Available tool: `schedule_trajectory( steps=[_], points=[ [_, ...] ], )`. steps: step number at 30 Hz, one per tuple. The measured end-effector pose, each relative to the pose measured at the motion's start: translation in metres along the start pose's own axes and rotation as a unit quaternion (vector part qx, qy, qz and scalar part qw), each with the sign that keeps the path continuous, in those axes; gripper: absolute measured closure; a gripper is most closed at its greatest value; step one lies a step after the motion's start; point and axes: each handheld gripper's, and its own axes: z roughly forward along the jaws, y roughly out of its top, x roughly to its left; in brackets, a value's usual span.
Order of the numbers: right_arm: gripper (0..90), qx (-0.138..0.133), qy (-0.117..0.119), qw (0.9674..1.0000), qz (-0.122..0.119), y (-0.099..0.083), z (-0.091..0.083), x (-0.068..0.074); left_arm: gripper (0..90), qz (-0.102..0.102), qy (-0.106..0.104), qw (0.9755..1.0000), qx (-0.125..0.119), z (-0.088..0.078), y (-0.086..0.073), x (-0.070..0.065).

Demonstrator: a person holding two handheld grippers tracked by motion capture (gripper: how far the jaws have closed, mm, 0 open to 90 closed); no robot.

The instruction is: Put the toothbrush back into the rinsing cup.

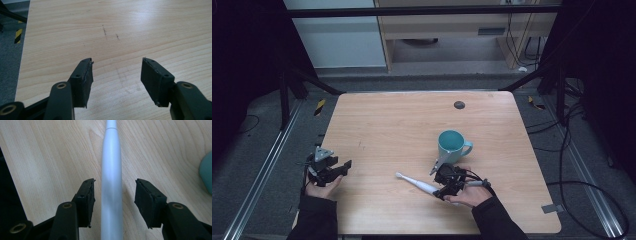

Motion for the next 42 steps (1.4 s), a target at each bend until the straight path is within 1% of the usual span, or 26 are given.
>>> schedule_trajectory(
  steps=[1, 4, 5, 9, 10, 16, 17, 20, 24, 28, 29, 33, 34, 38, 42],
  points=[
    [50.5, 0.004, -0.004, 1.0, -0.004, 0.002, 0.002, 0.0, 42.3, -0.001, 0.0, 1.0, -0.001, 0.0, 0.0, 0.0],
    [50.6, 0.011, -0.003, 0.9999, -0.003, 0.004, 0.004, 0.001, 42.3, 0.001, -0.001, 1.0, 0.001, 0.0, 0.0, 0.0],
    [50.9, 0.02, -0.002, 0.9998, -0.006, 0.005, 0.007, 0.0, 42.2, 0.0, -0.001, 1.0, 0.001, 0.0, 0.0, 0.0],
    [51.3, 0.028, -0.003, 0.9995, -0.012, 0.007, 0.011, 0.0, 42.2, 0.0, 0.0, 1.0, 0.001, 0.001, 0.0, 0.0],
    [51.3, 0.032, -0.002, 0.9994, -0.009, 0.008, 0.012, 0.0, 42.2, 0.001, 0.0, 1.0, 0.002, 0.0, 0.0, 0.0],
    [52.5, 0.052, 0.002, 0.9986, -0.012, 0.009, 0.018, 0.0, 42.3, 0.001, 0.001, 1.0, 0.0, -0.001, 0.0, 0.0],
    [52.8, 0.054, 0.002, 0.9985, -0.014, 0.009, 0.018, 0.0, 42.3, 0.001, 0.001, 1.0, 0.001, 0.0, 0.0, 0.001],
    [54.6, 0.056, 0.003, 0.9984, -0.008, 0.008, 0.021, 0.0, 42.3, 0.0, 0.001, 1.0, 0.001, 0.0, 0.0, 0.0],
    [56.3, 0.06, 0.002, 0.9982, -0.006, 0.009, 0.024, 0.0, 42.3, 0.001, 0.0, 1.0, 0.003, 0.0, 0.0, 0.0],
    [57.2, 0.065, 0.004, 0.9978, -0.009, 0.01, 0.027, -0.001, 42.3, 0.001, 0.0, 1.0, 0.004, 0.001, -0.001, 0.001],
    [57.4, 0.073, 0.004, 0.9973, -0.007, 0.011, 0.029, 0.0, 42.3, 0.001, 0.0, 1.0, 0.004, 0.001, -0.001, 0.001],
    [58.3, 0.082, 0.003, 0.9965, -0.009, 0.012, 0.031, 0.0, 42.3, 0.002, 0.0, 1.0, 0.006, 0.001, -0.001, 0.0],
    [58.5, 0.089, 0.001, 0.996, -0.011, 0.014, 0.032, 0.0, 42.3, 0.003, 0.0, 1.0, 0.006, 0.001, -0.001, 0.0],
    [58.9, 0.095, -0.001, 0.9954, -0.01, 0.015, 0.032, 0.0, 42.3, 0.002, 0.0, 1.0, 0.006, 0.001, -0.001, 0.001],
    [61.6, 0.114, -0.015, 0.9933, -0.011, 0.019, 0.033, 0.003, 42.3, 0.002, 0.0, 1.0, 0.006, 0.001, -0.001, 0.001]
  ],
)
